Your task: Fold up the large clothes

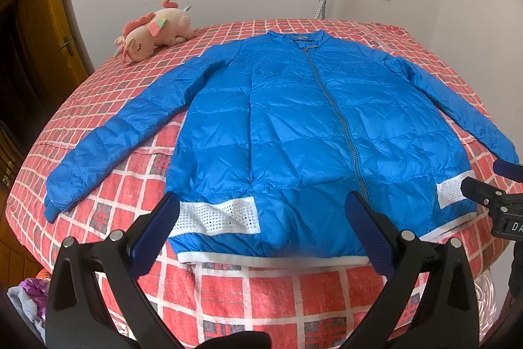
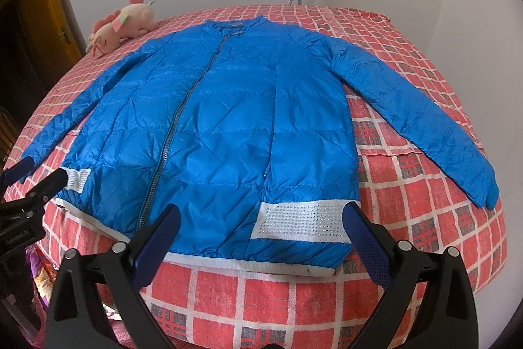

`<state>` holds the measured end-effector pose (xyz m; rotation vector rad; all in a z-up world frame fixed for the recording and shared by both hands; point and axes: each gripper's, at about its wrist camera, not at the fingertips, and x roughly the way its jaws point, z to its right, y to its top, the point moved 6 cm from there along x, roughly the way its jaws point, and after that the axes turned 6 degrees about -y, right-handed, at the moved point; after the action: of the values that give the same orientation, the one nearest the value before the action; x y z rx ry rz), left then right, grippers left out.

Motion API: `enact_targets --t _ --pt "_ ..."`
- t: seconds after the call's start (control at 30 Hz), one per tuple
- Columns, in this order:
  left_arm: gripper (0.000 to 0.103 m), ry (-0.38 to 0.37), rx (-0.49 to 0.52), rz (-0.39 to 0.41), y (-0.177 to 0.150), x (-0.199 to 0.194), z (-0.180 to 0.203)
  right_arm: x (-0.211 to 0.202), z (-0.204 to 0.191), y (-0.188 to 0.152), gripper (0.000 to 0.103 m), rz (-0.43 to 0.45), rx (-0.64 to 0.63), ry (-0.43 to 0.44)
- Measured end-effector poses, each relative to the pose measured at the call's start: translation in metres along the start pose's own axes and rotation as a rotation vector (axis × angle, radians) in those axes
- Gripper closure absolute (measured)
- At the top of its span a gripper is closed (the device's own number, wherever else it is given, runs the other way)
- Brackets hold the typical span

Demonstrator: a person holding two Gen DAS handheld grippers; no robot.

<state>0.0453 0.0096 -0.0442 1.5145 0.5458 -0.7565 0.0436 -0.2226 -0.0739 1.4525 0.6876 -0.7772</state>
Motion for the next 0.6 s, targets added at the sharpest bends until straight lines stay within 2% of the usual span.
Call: enact_targets --t 0.6 --pt "0.003 0.007 0.008 0.002 0.002 0.005 -0.012 0.004 -0.002 0.002 0.004 0.005 0.001 0.007"
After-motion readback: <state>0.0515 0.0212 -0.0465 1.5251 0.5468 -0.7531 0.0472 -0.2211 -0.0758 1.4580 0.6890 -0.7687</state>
